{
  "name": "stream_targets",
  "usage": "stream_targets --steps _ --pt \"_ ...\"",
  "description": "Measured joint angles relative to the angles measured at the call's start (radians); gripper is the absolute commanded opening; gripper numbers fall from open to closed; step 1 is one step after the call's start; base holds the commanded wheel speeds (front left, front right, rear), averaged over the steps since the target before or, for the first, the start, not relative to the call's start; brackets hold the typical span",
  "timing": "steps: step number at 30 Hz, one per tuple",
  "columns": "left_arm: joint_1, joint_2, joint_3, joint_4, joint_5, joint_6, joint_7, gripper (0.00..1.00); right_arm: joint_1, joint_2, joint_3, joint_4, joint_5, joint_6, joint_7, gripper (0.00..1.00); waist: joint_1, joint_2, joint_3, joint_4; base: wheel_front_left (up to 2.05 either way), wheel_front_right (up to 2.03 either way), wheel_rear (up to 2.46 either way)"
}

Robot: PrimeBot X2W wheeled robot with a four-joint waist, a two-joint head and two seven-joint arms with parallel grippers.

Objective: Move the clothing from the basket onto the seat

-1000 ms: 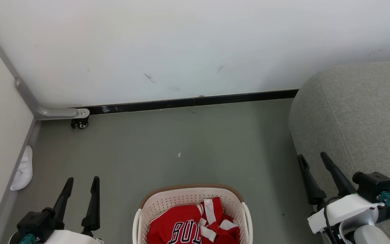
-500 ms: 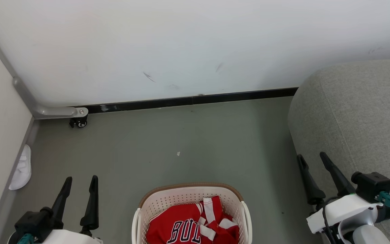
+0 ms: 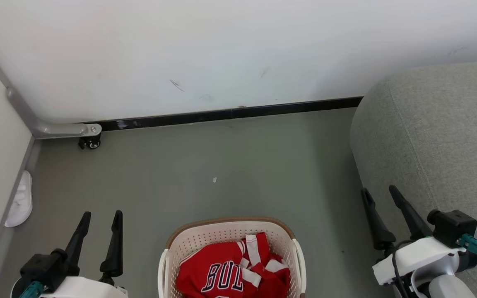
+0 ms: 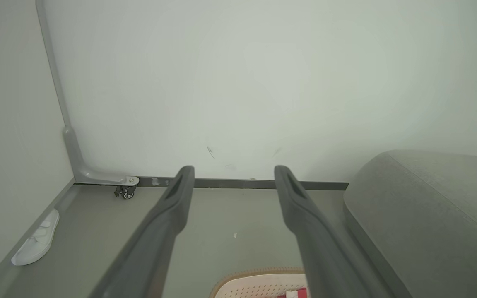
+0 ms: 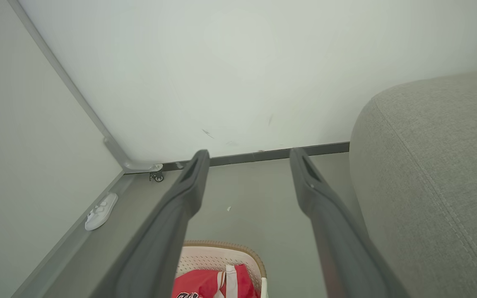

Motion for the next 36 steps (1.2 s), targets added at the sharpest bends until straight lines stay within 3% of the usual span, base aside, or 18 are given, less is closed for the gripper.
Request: stream_targets --steps 36 --pt "-0.071 0.007 -0.023 0.000 0.030 -0.022 0.000 1.00 -0.041 0.015 0.003 -0.036 -0.016 0.000 0.000 1.00 -0.0001 0.0000 0.182 -0.035 0.00 0.00 0.00"
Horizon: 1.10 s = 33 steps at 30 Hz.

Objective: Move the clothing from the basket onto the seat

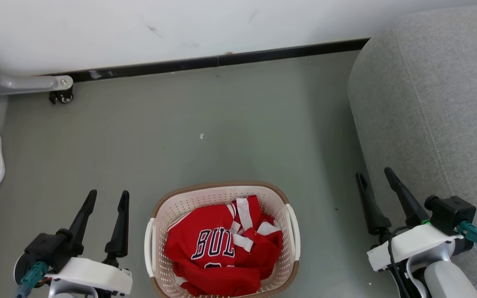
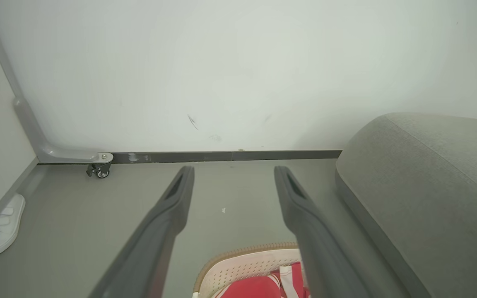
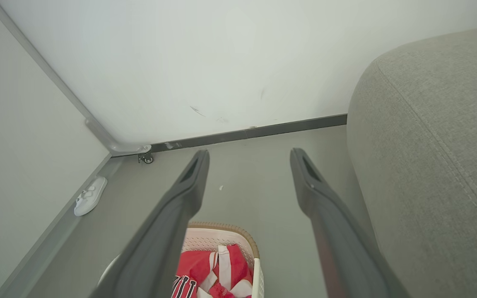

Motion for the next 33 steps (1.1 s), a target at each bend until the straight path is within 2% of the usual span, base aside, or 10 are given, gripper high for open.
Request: stream_targets --steps 33 --pt "-0.177 0.040 -0.093 0.032 -0.010 -0.007 -0.003 1.00 -0.151 0.006 0.026 -0.054 -0.011 0.000 0.000 1.00 0.0000 0.0000 0.274 -0.041 0.00 0.00 0.00"
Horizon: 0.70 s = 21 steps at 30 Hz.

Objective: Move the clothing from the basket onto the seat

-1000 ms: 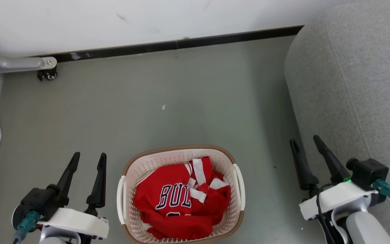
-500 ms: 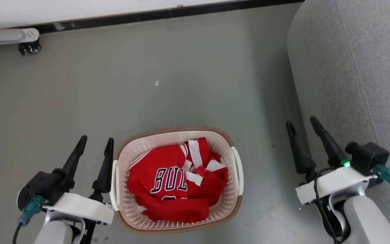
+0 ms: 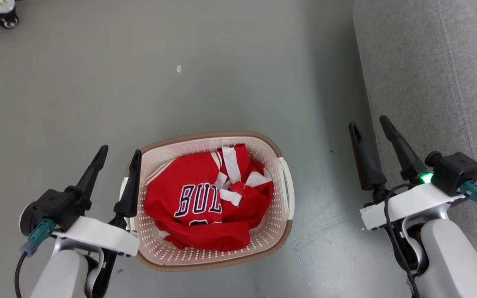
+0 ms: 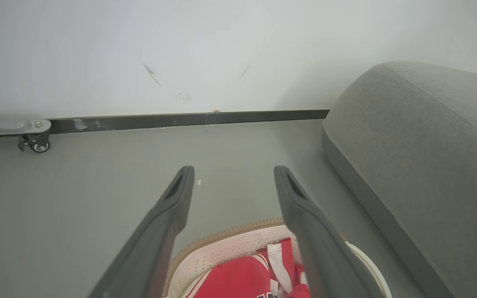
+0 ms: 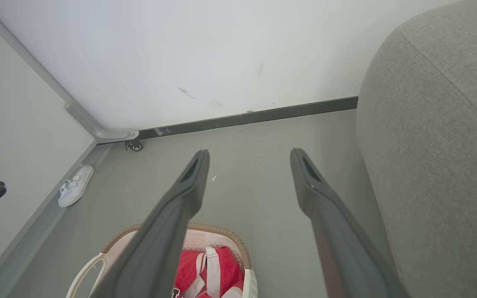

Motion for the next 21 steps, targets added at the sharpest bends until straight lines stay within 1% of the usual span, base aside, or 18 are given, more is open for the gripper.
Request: stream_targets --steps 7,10,13,21 --pt "-0.041 0.013 -0.025 0.013 0.000 0.000 0.000 1.00 -0.018 0.000 0.000 -0.014 0.001 0.000 0.000 1.00 0.0000 0.0000 0.051 -0.011 0.00 0.00 0.00" --pt "-0.054 0.027 -0.045 0.022 0.001 0.000 0.000 1.00 -0.046 0.000 0.002 -0.023 0.004 0.000 0.000 1.00 0.0000 0.0000 0.075 -0.017 0.00 0.00 0.00" --pt "-0.072 0.027 -0.070 0.034 0.001 0.000 0.000 1.00 -0.071 0.000 0.003 -0.030 0.021 0.000 0.000 1.00 0.0000 0.0000 0.099 -0.023 0.00 0.00 0.00" --pt "-0.118 0.031 -0.123 0.105 0.000 0.000 0.000 1.00 -0.101 0.000 0.006 -0.037 0.036 0.000 -0.005 1.00 0.0000 0.0000 0.158 -0.042 0.00 0.00 0.00"
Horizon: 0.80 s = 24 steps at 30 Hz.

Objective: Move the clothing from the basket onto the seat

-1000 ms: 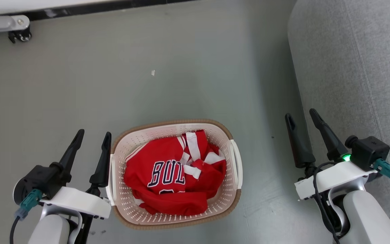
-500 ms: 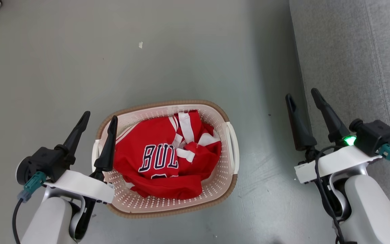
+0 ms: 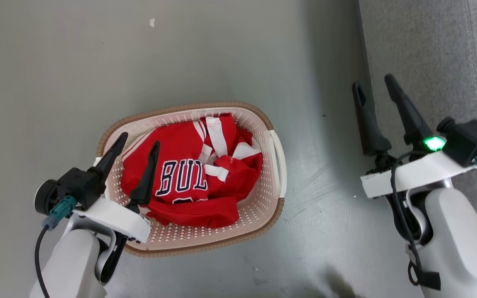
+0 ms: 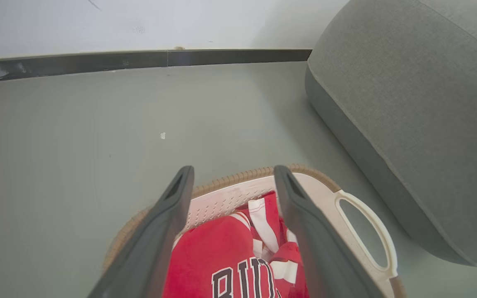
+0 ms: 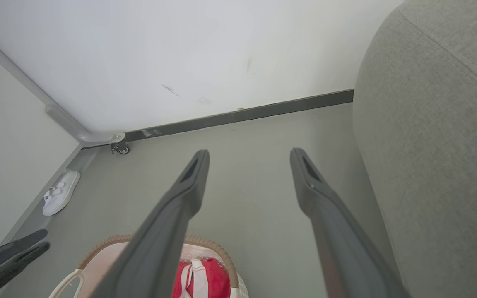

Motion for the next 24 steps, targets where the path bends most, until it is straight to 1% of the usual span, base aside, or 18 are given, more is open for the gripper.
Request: stream_targets --steps 9,16,24 --pt "-0.062 0.023 -0.057 0.062 0.005 0.000 0.000 1.00 -0.035 0.000 0.006 -0.012 0.021 0.000 -0.002 1.00 0.0000 0.0000 0.056 -0.022 0.00 0.00 0.00" --pt "-0.104 0.022 -0.098 0.122 0.005 0.000 0.002 1.00 -0.076 0.000 0.019 -0.018 0.039 0.000 -0.003 1.00 0.0000 -0.0001 0.091 -0.036 0.00 0.00 0.00" --pt "-0.148 0.024 -0.150 0.210 0.008 0.000 0.024 1.00 -0.078 0.000 0.022 -0.020 0.052 0.000 -0.003 1.00 -0.0001 0.0000 0.124 -0.054 0.00 0.00 0.00"
